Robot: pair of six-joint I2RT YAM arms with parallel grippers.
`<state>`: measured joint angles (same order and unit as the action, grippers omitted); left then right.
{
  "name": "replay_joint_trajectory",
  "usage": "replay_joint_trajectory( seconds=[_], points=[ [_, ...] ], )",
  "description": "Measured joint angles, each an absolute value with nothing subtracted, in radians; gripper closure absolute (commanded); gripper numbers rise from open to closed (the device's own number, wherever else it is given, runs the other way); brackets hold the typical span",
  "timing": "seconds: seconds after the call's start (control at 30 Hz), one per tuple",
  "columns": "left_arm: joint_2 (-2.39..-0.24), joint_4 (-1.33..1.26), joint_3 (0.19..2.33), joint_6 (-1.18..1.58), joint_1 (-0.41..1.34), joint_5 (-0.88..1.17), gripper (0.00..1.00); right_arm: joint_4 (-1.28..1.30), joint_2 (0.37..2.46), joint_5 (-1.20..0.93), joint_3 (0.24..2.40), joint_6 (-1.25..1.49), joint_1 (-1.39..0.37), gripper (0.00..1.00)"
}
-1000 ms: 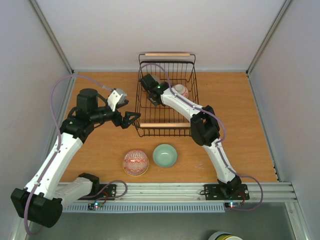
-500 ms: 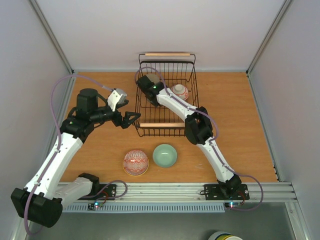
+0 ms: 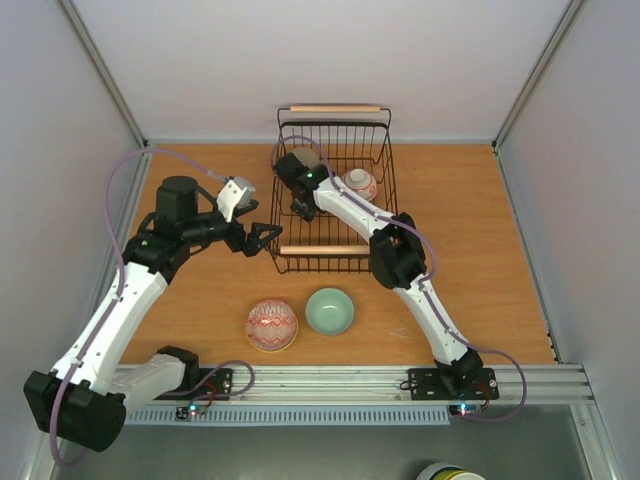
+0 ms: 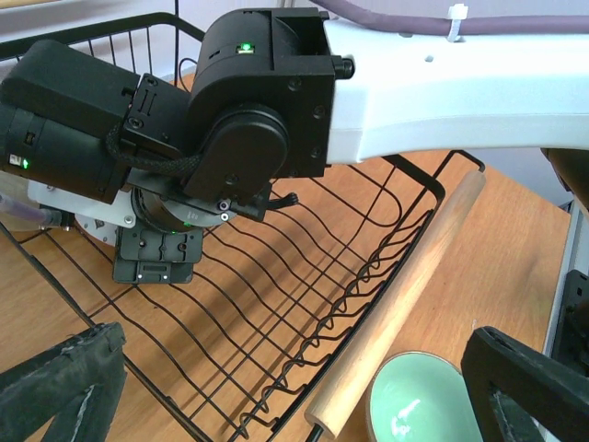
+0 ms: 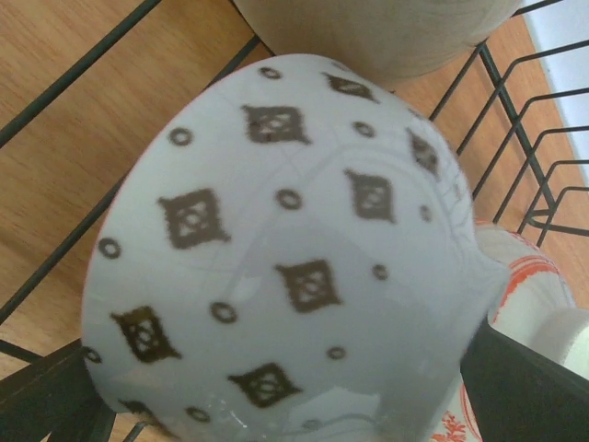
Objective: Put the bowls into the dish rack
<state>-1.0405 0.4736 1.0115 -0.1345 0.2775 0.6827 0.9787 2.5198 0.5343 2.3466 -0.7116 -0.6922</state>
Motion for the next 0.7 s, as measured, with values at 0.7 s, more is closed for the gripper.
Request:
replay_joint_trajectory(
  seconds=[0.7],
  points=[
    [-1.041, 0.474, 1.011, -0.135, 0.278, 0.684, 0.01, 0.654, 1.857, 0.232, 1.774, -0.505, -0.679, 0.01]
  ],
)
